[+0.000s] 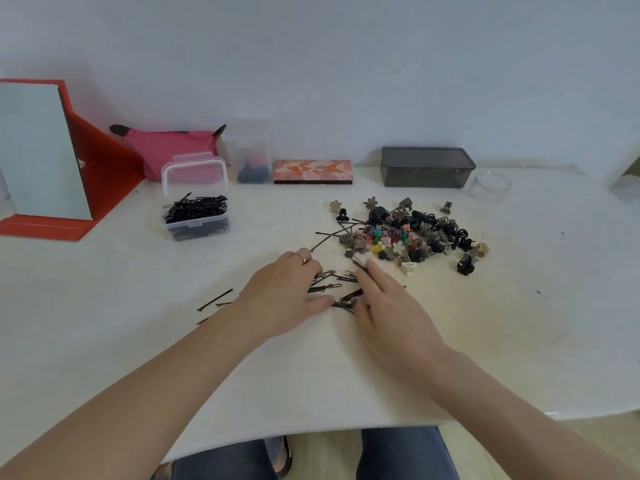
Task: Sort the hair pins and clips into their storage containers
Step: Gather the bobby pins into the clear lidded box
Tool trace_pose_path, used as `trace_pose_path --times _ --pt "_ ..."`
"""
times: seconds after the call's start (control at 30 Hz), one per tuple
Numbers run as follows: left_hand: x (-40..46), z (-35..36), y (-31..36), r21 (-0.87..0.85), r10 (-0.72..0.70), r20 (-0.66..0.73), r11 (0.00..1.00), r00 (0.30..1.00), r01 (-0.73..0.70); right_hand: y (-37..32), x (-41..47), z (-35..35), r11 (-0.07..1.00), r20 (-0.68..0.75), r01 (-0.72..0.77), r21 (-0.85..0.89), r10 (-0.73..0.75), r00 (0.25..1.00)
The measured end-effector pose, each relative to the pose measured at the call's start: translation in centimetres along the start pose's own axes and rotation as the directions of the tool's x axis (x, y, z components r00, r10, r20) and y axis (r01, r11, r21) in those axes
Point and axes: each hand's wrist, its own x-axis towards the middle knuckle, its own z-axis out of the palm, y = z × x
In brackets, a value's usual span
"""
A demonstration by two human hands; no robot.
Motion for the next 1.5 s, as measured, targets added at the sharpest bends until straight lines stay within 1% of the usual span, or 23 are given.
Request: trace_pose_path --times 0.07,0.17,0.23,0.3,0.37,0.43,0.53,0.63,0.73,0.8,0.87,0.93,1.0,1.1,1.23,1.37,1.5 --pt "0.0 -0.1 0.0 -0.002 0.040 -0.001 0.999 0.999 -0.040 -0.7 0.0 -0.1 0.998 -0.001 0.021 0.056 -0.021 1.000" --pt "-0.4 -0.2 -0.6 -0.017 0.068 0.012 0.998 0.998 -0.068 -0.3 -0.1 -0.8 0.994 -0.043 0.008 0.110 -0.003 0.999" --pt "-0.9 -0.3 -1.2 -0.043 0.060 0.036 0.997 0.998 -0.059 0.3 -0.5 -1.0 0.997 -0.044 0.019 0.074 -0.016 0.999" --pt "-1.1 -0.5 -1.8 -0.031 0.052 0.063 0.998 0.997 -0.050 0.6 -0.9 -0.7 0.999 -0.002 0.050 -0.009 -0.050 0.999" --pt "-1.2 -0.5 -1.8 -0.047 0.055 0.048 0.998 0.997 -0.053 0.3 -1.2 -0.2 0.992 0.002 0.106 -0.068 -0.106 0.994" --pt "-1.1 -0.5 -1.6 -0.056 0.080 0.007 0.995 0.997 -0.079 -0.4 -0.9 0.2 0.985 -0.008 0.153 -0.077 -0.155 0.988" --pt "-1.2 -0.7 -1.7 -0.044 0.087 0.021 0.995 0.996 -0.086 -1.0 0.4 -0.2 0.984 0.040 0.174 -0.025 -0.173 0.984" --pt "-1.7 -1.7 -3.0 0.026 0.018 0.073 0.999 0.997 -0.020 -1.2 2.0 -1.2 0.987 0.115 0.149 0.068 -0.156 0.981" --pt "-2.8 -2.8 -4.8 0.192 -0.129 0.141 0.976 0.982 0.101 -1.3 3.0 -2.1 0.987 0.187 0.093 0.132 -0.117 0.975" --pt "-3.6 -3.2 -5.8 0.245 -0.238 0.154 0.949 0.959 0.196 -1.3 3.3 -2.1 0.984 0.165 0.104 0.146 -0.128 0.978" --pt "-4.3 -3.3 -6.3 0.204 -0.294 0.168 0.944 0.941 0.258 -1.4 3.5 -1.9 0.982 0.138 0.123 0.146 -0.143 0.980" --pt "-4.7 -3.1 -6.2 0.131 -0.274 0.157 0.958 0.949 0.255 -1.6 3.7 -1.5 0.980 0.119 0.150 0.128 -0.165 0.979" --pt "-5.0 -2.9 -5.6 0.046 -0.210 0.121 0.978 0.970 0.206 -2.0 4.0 -1.4 0.978 0.125 0.180 0.110 -0.193 0.973" --pt "-4.9 -2.6 -5.0 -0.048 -0.125 0.091 0.990 0.988 0.130 -2.3 4.6 -1.5 0.979 0.184 0.196 0.059 -0.204 0.961" --pt "-4.5 -2.7 -5.1 -0.153 -0.088 0.125 0.982 0.988 0.107 -2.9 5.3 -1.7 0.976 0.268 0.212 -0.049 -0.191 0.944" --pt "-3.5 -2.5 -4.8 -0.068 -0.070 0.118 0.995 0.991 0.078 -3.2 5.7 -2.0 0.975 0.320 0.215 -0.058 -0.185 0.929" --pt "-2.4 -2.7 -4.1 0.070 -0.026 0.149 0.997 0.988 0.015 -3.3 5.6 -2.1 0.958 0.359 0.270 -0.093 -0.221 0.907"
